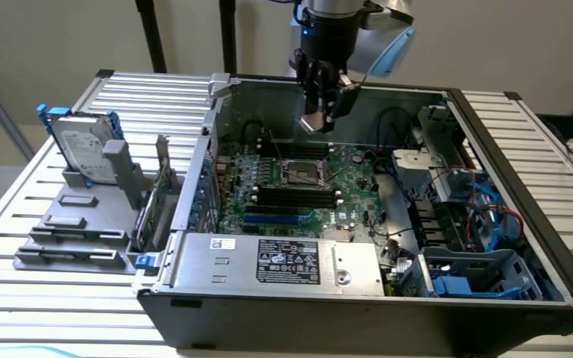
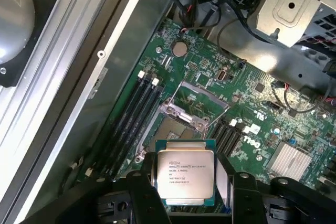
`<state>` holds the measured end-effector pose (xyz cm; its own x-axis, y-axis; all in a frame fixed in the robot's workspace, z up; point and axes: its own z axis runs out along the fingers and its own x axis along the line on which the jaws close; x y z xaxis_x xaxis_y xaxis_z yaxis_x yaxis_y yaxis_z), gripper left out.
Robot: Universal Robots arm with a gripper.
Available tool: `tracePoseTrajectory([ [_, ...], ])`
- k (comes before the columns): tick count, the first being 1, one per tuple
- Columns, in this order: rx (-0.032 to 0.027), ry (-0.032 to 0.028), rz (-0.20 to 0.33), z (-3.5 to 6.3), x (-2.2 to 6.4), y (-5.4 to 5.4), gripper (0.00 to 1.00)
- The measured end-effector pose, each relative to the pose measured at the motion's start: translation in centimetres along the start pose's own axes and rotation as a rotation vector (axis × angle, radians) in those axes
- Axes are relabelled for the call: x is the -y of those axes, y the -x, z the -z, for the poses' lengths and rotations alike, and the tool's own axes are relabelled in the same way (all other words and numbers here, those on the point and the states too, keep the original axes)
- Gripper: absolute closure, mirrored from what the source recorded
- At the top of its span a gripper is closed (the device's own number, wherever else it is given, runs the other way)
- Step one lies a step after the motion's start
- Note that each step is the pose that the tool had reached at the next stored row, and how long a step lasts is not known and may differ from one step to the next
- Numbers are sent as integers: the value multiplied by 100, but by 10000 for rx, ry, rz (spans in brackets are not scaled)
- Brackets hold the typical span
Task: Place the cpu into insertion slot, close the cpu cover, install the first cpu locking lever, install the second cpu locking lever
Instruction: 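Place the cpu into insertion slot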
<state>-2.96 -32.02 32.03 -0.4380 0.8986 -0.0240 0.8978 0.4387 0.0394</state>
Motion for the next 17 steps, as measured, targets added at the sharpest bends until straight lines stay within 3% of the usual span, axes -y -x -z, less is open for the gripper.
tracePoseTrajectory([
  [17,129,-76,-2349,-20,3,-2,45],
])
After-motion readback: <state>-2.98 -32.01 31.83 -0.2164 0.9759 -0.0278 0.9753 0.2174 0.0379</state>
